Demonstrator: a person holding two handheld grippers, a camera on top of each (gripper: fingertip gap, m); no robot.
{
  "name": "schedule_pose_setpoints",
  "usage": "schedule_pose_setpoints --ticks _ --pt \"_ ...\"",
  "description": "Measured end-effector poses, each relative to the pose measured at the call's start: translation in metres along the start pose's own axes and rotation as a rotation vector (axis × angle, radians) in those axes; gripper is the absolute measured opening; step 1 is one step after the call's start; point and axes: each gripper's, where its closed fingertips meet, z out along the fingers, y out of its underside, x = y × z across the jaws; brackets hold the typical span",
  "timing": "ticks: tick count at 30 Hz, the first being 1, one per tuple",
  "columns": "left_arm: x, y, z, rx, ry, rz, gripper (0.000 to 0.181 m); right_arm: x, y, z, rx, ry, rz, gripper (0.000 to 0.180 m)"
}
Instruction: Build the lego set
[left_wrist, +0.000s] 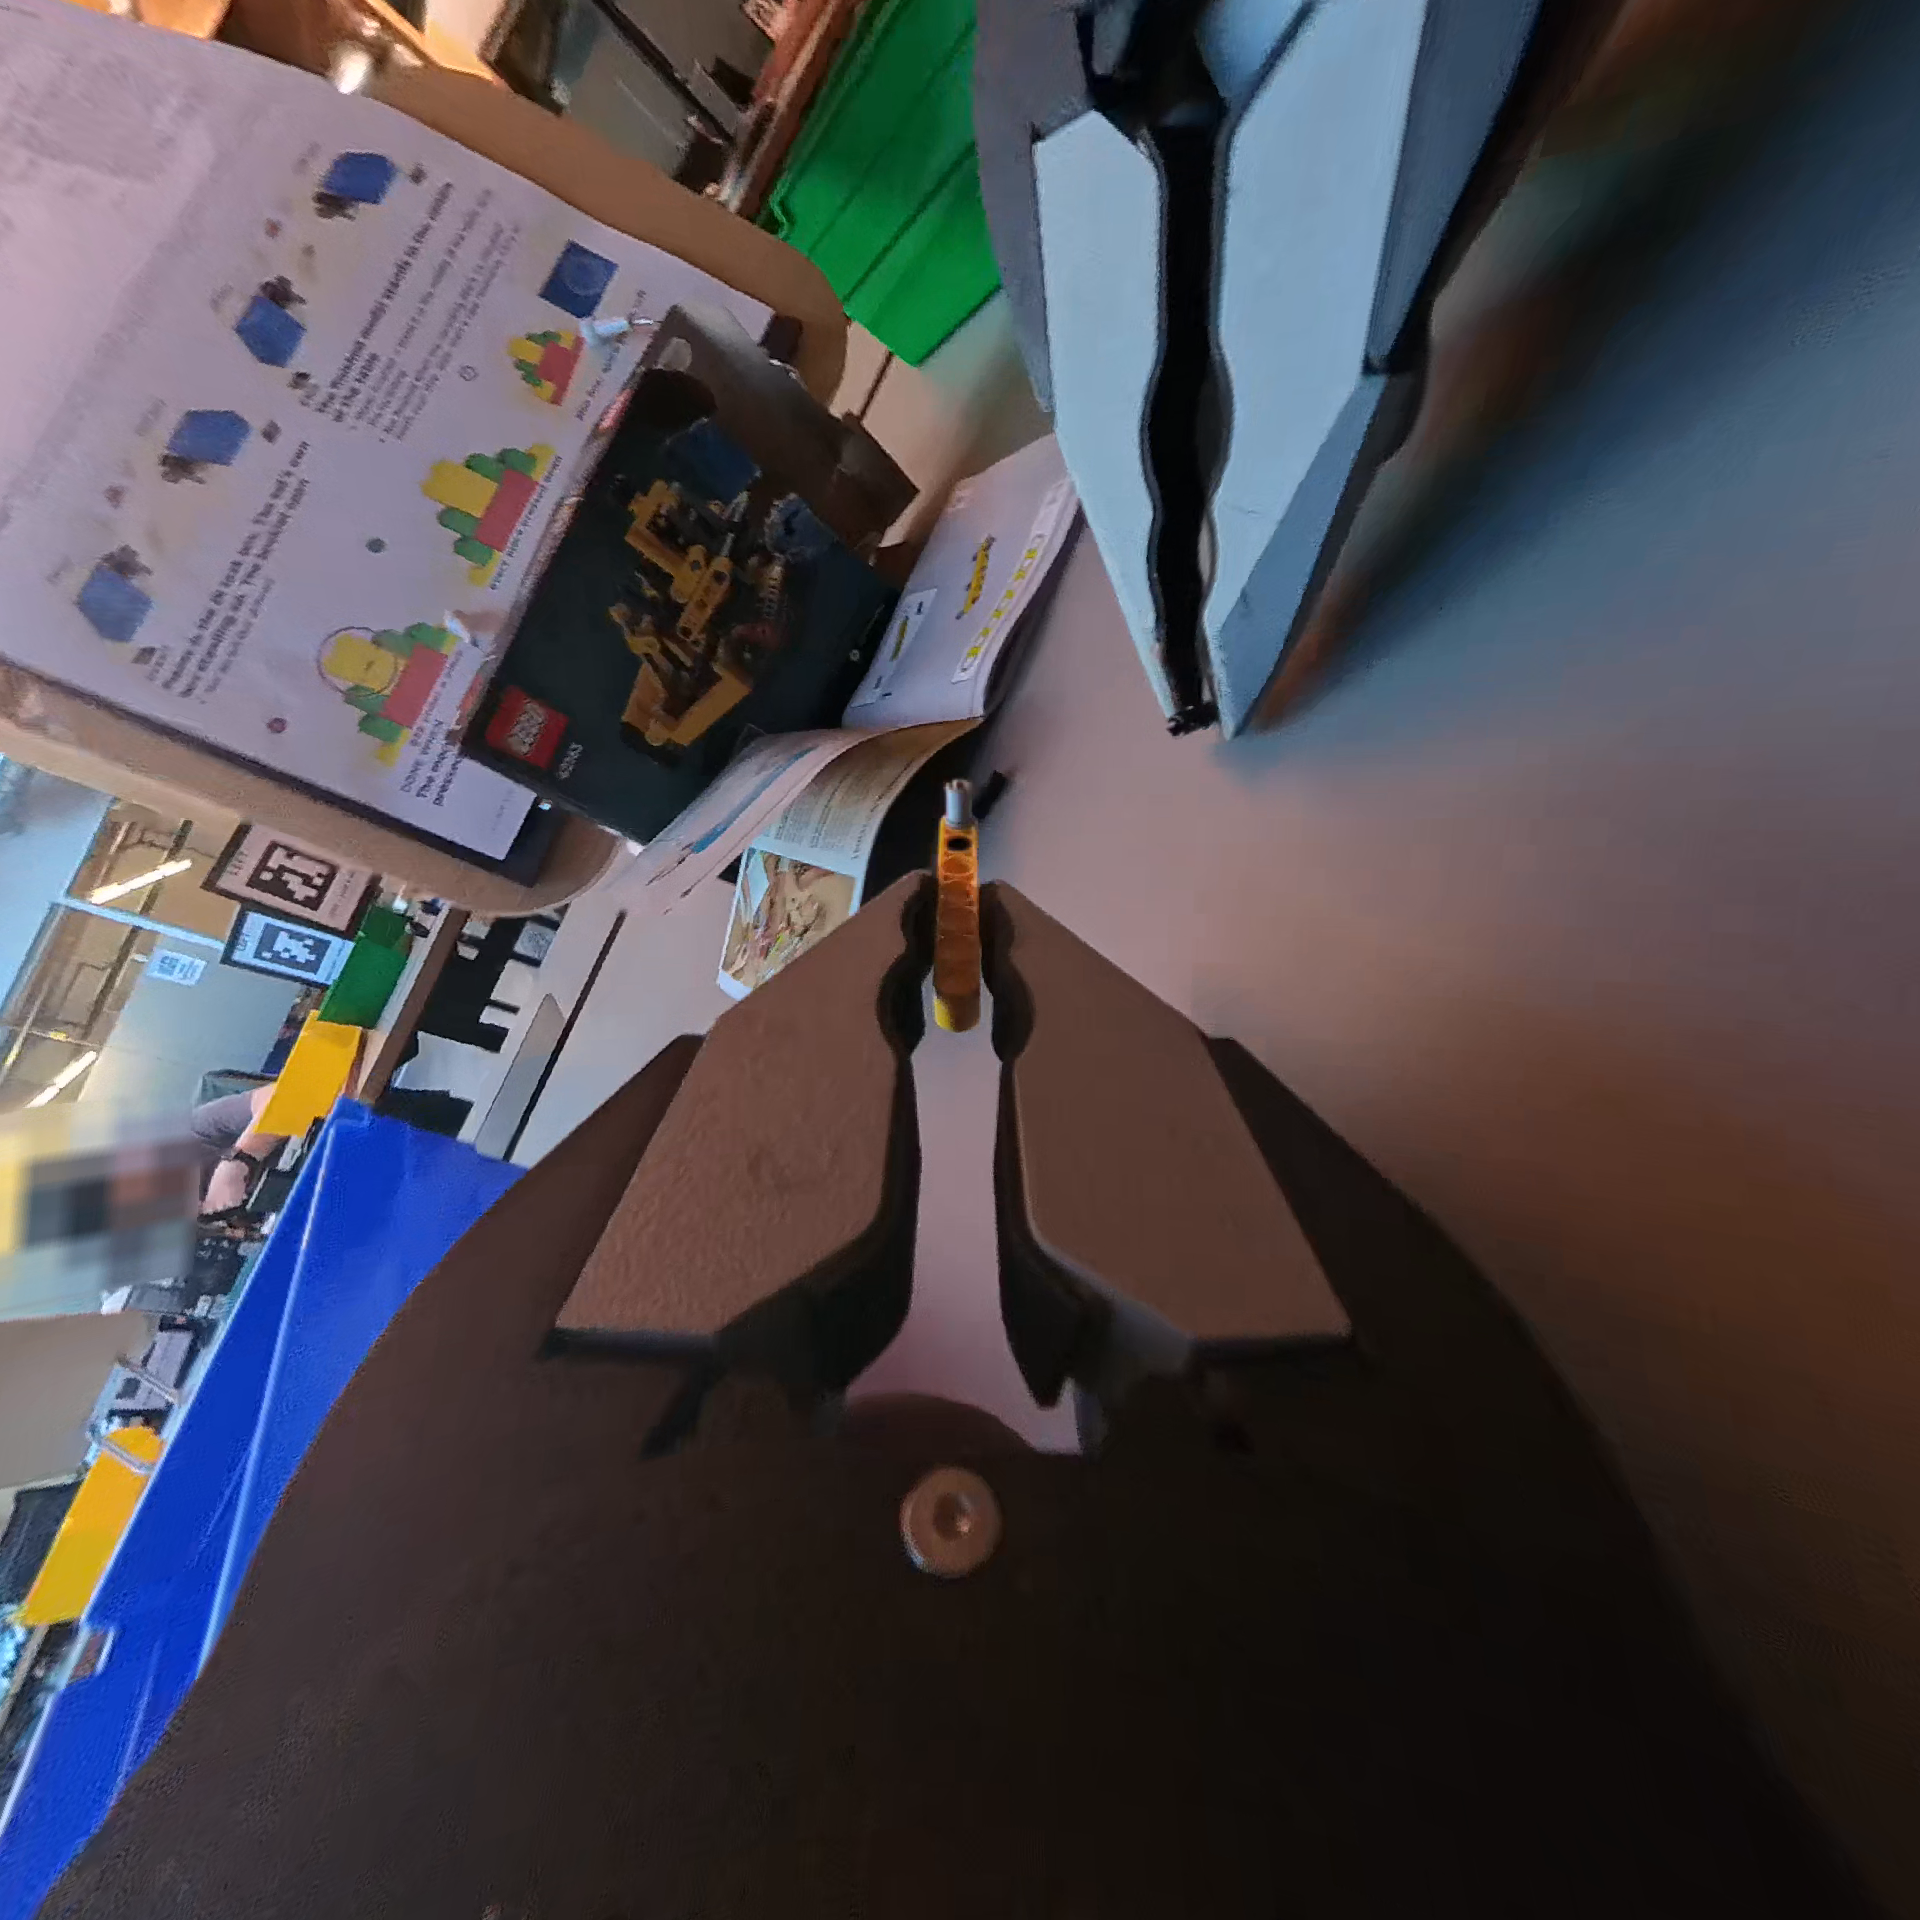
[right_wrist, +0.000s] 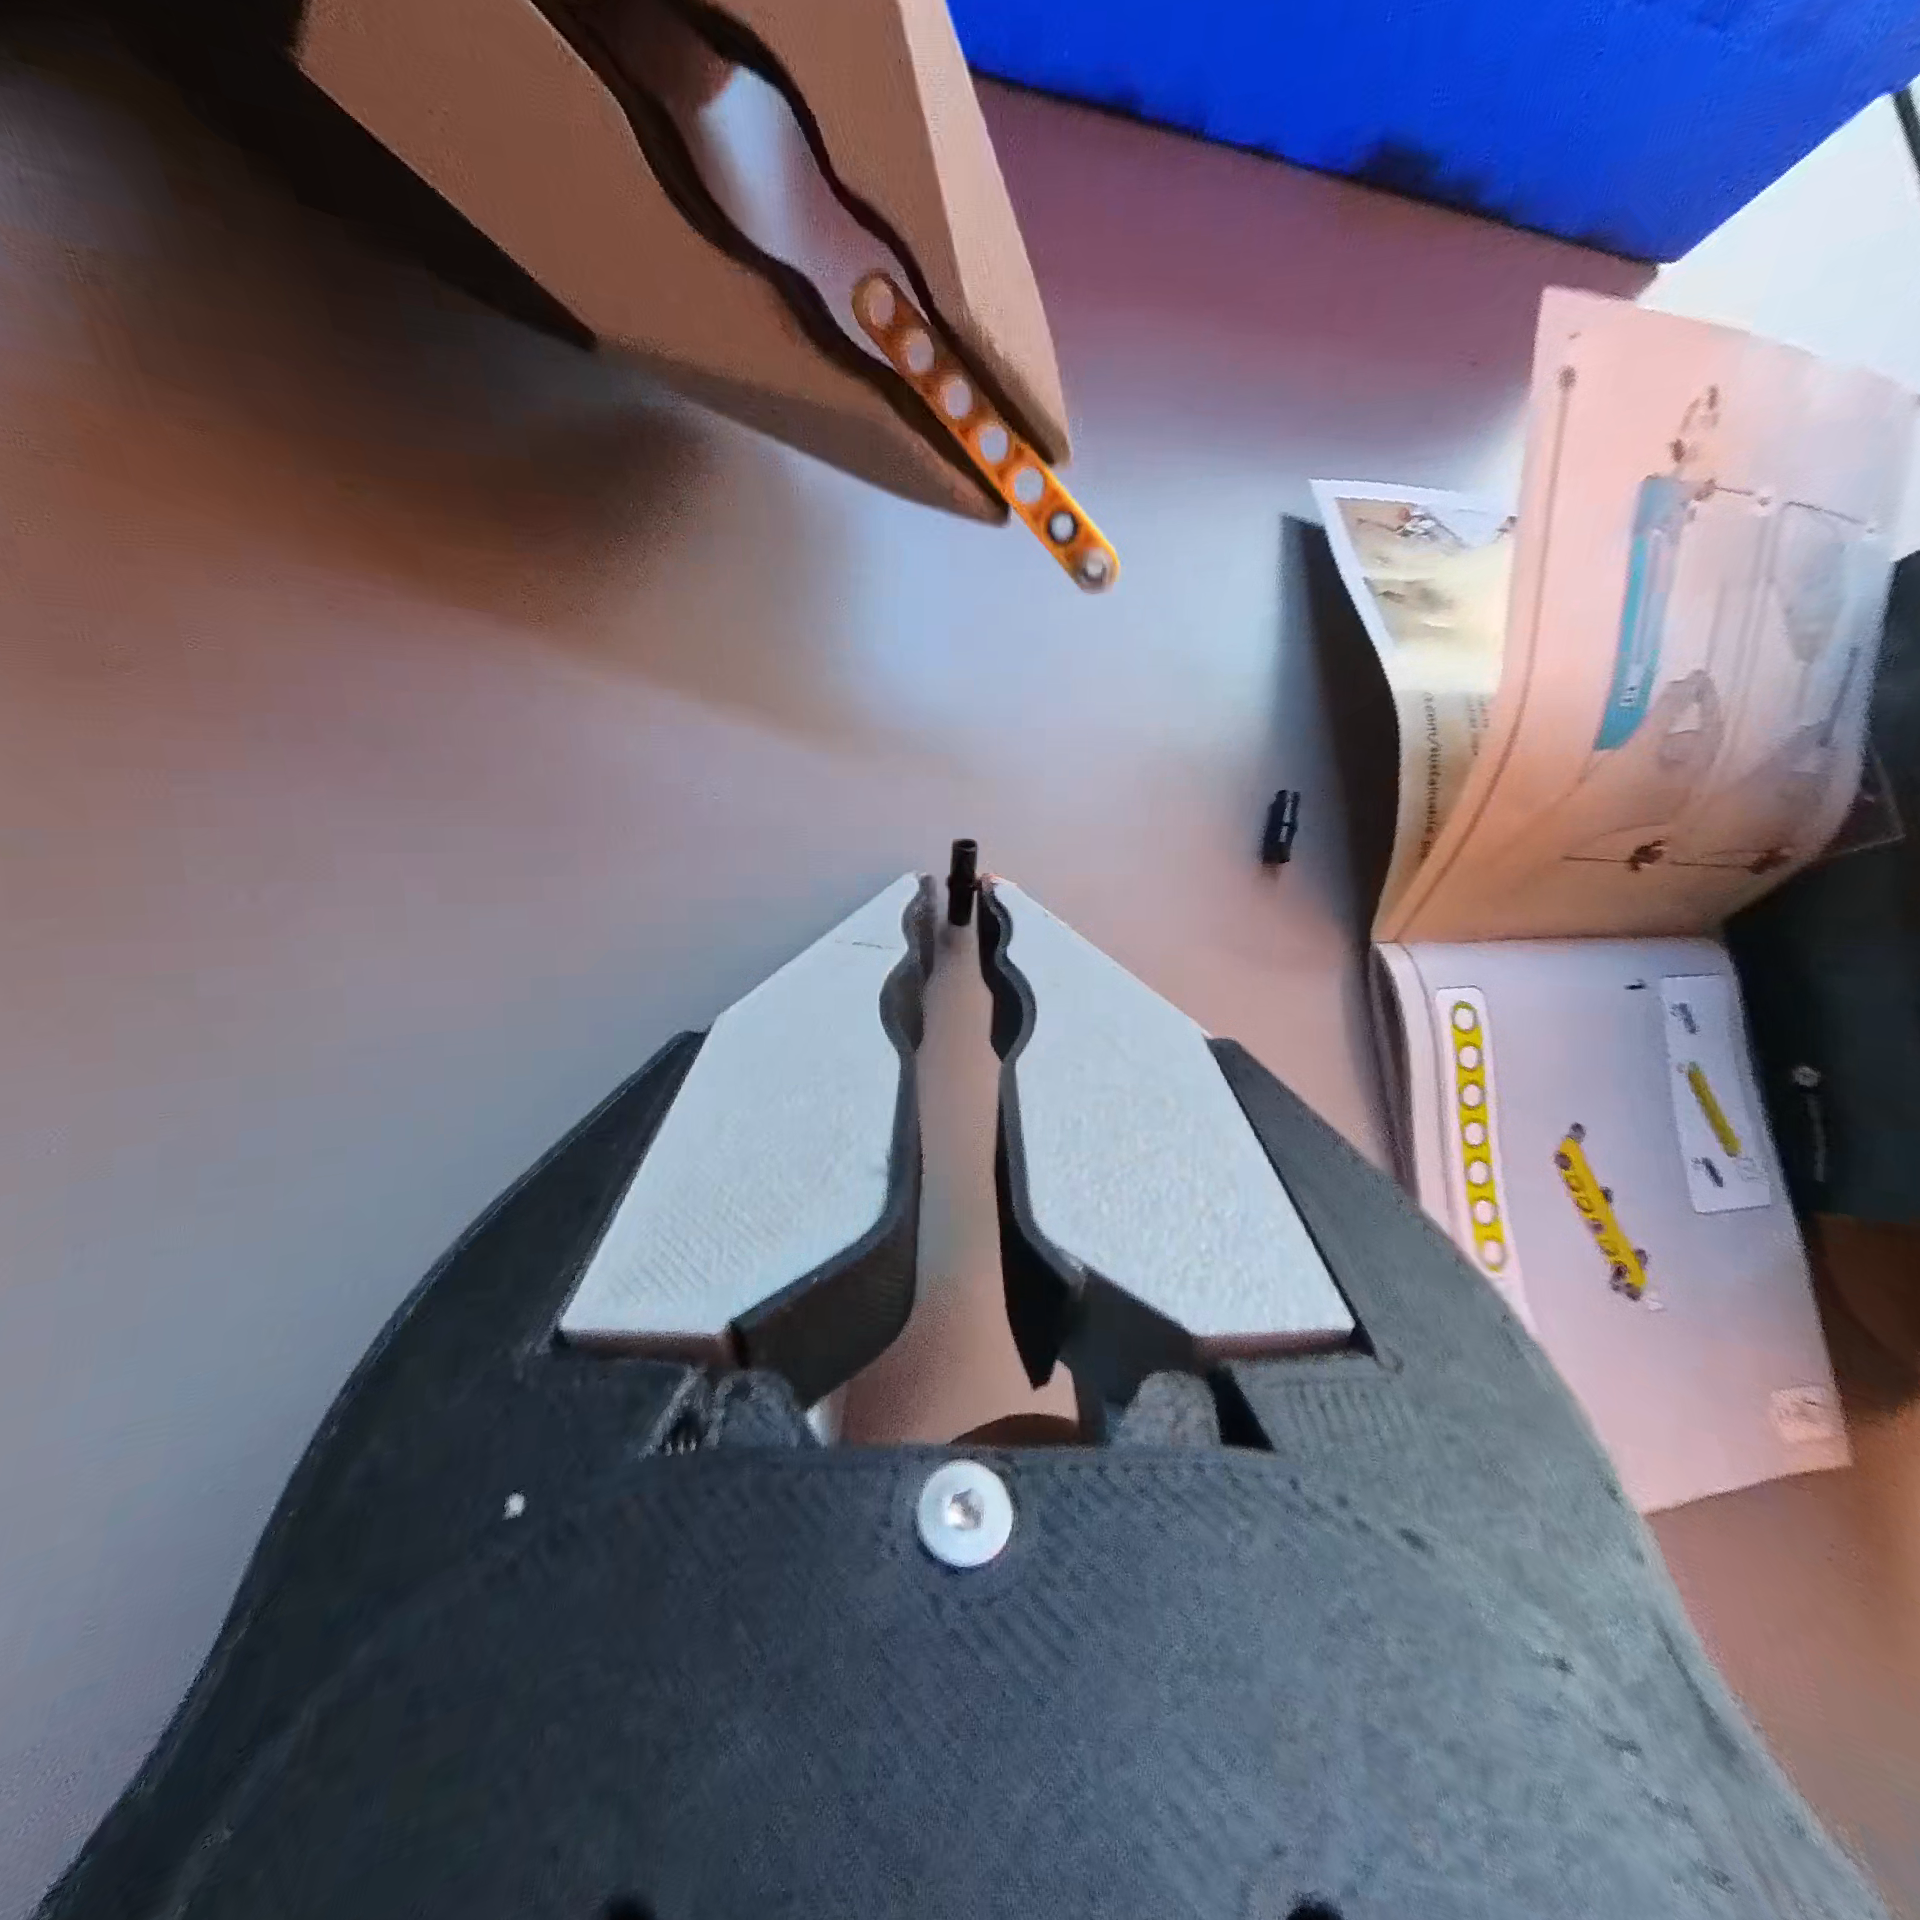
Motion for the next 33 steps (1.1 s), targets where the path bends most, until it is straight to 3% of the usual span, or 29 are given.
schedule_pose_setpoints --ticks 7,17,22,27,33 --pt "0.012 0.0 0.015 0.0 0.086 0.073 0.005 -0.003 0.0 -0.002 0.03 -0.035 0.095 0.012" --pt "-0.012 -0.009 0.038 0.005 -0.016 0.064 0.005 0.01 -0.009 -0.019 0.146 -0.013 0.192 0.015" --pt "-0.032 -0.011 0.058 0.023 -0.121 0.205 0.005 0.032 -0.013 -0.038 0.248 0.018 0.299 0.018" --pt "-0.029 -0.007 0.065 0.025 -0.116 0.251 0.005 0.022 -0.007 -0.031 0.188 -0.012 0.289 0.023" --pt "-0.031 -0.01 0.061 0.056 -0.079 0.133 0.005 0.001 -0.008 -0.015 0.096 -0.045 0.25 0.023"
